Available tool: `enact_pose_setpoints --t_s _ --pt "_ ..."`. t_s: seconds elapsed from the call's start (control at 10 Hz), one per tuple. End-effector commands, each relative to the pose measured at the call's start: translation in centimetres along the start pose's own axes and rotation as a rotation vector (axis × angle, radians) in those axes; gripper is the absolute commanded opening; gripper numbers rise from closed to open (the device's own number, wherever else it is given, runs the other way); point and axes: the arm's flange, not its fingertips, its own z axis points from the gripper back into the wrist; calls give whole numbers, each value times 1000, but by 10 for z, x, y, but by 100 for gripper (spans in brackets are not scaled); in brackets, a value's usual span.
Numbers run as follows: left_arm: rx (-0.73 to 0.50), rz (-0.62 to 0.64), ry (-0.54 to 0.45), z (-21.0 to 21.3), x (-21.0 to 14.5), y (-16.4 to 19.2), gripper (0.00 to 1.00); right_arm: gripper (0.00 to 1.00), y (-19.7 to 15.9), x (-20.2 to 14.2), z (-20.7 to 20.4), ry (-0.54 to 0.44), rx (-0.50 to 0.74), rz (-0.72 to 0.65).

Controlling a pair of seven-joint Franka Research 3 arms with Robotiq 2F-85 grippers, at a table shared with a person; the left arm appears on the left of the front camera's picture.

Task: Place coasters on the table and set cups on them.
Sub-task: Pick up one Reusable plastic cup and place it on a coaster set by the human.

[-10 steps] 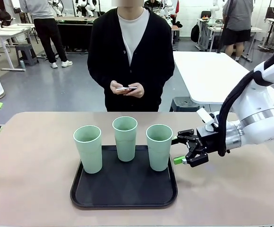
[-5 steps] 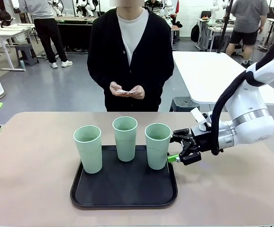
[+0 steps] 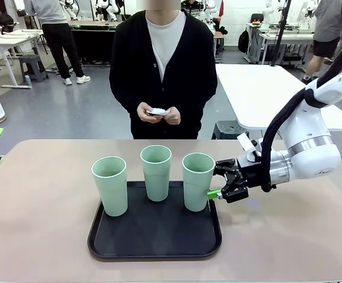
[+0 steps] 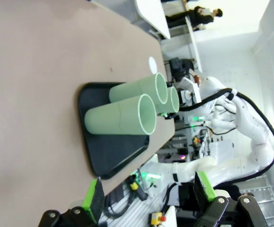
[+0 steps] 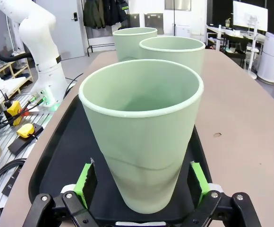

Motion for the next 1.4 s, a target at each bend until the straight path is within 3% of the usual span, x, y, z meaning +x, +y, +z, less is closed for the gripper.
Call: enact_pose_setpoints --t_s 0.0,0.9,1.0,1.1,1.2,1.3 --pt "-10 -4 -6 2 0 1 100 100 -5 -3 -15 -9 -23 24" --pt "-10 -4 -6 2 0 1 100 100 -15 -7 -44 -1 -35 -17" --pt "-10 -4 -6 2 0 1 100 90 -15 -8 -44 -11 -9 7" --pt "-10 -4 -6 2 0 1 100 42 -16 -7 -44 -9 -4 -4" --pt "-10 -4 -6 2 0 1 100 32 -17 -7 -44 -12 -6 -8" --pt "-10 -4 -6 2 0 1 100 0 -18 -8 -43 -15 -5 -9"
